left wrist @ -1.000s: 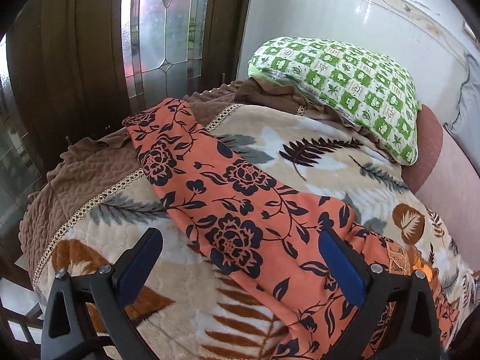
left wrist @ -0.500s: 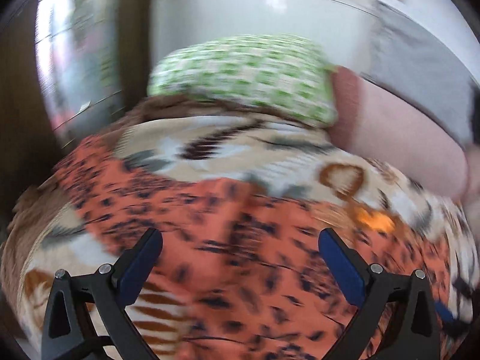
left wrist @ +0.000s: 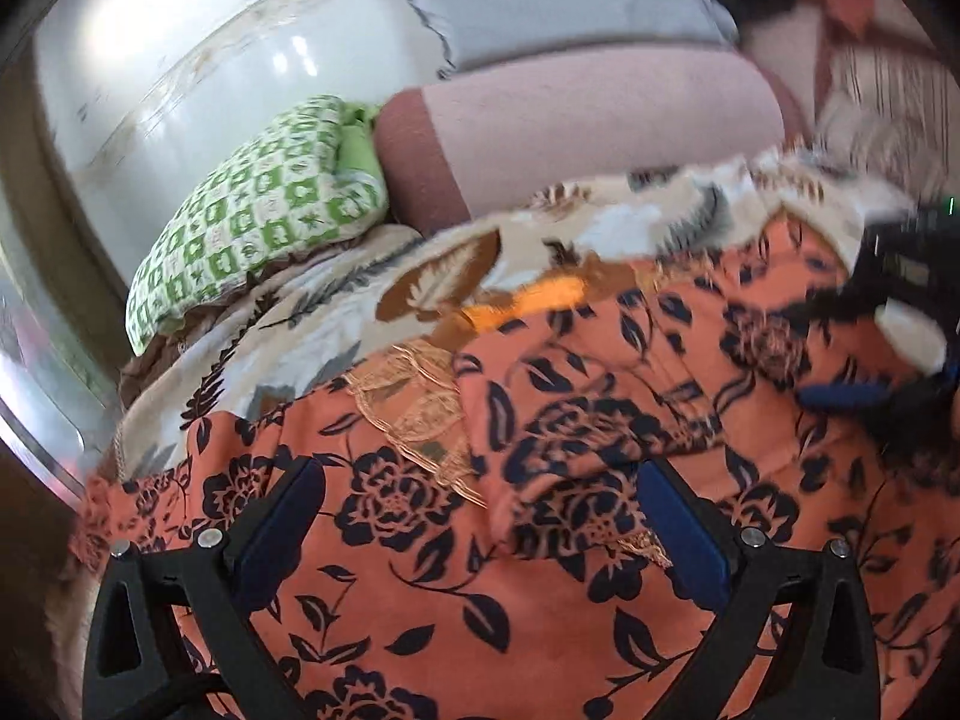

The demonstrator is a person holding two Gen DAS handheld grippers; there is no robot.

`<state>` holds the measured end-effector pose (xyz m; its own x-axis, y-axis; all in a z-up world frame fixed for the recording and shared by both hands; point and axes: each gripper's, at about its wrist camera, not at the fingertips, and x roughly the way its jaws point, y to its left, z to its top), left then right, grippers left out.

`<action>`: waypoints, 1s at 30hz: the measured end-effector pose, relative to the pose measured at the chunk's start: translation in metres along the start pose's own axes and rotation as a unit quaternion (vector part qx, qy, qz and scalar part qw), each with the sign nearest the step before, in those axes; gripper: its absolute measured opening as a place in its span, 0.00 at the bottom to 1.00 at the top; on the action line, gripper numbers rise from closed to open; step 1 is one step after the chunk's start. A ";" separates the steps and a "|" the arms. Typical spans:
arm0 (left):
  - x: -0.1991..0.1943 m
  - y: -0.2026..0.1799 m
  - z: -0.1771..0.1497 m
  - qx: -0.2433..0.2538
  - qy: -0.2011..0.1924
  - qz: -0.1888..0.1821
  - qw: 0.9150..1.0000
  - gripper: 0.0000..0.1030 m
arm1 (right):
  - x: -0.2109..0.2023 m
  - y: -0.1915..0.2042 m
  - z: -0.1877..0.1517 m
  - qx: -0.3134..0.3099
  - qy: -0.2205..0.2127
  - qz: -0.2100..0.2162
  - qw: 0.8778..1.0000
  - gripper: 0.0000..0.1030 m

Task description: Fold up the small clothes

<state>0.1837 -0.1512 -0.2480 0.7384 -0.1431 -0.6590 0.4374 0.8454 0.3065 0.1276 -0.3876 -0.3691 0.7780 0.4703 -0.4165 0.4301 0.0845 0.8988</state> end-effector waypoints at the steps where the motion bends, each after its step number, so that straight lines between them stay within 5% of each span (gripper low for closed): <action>1: 0.004 -0.001 0.001 0.004 0.007 -0.003 1.000 1.00 | -0.001 -0.003 0.002 0.008 0.004 0.005 1.000 0.54; 9: 0.052 0.001 0.014 0.012 0.109 -0.010 0.994 1.00 | -0.001 -0.014 0.004 0.043 0.025 0.027 0.998 0.54; 14: 0.070 0.007 0.031 -0.023 0.151 -0.045 0.987 0.62 | -0.003 -0.016 0.004 0.050 0.026 0.024 0.998 0.54; 16: 0.072 0.020 0.037 -0.071 0.156 -0.059 0.983 0.43 | -0.001 -0.014 0.005 0.048 0.027 0.022 0.998 0.55; 17: 0.073 0.030 0.038 -0.101 0.157 -0.068 0.980 0.41 | 0.000 -0.013 0.005 0.048 0.027 0.022 0.998 0.56; 23: 0.059 0.098 0.001 -0.259 0.166 -0.065 0.949 0.42 | 0.003 -0.009 0.005 0.049 0.027 0.023 0.998 0.57; 27: 0.047 0.151 -0.057 -0.356 0.200 -0.060 0.911 0.44 | 0.004 -0.009 0.006 0.051 0.028 0.025 0.998 0.57; 30: 0.026 0.182 -0.078 -0.389 0.191 -0.046 0.900 0.44 | 0.006 -0.008 0.006 0.048 0.027 0.024 0.998 0.57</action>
<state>0.2424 0.0387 -0.2634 0.4231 -0.1686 -0.8902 -0.1141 0.9648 -0.2369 0.1318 -0.3909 -0.3794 0.7738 0.5186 -0.3638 0.4379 -0.0230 0.8987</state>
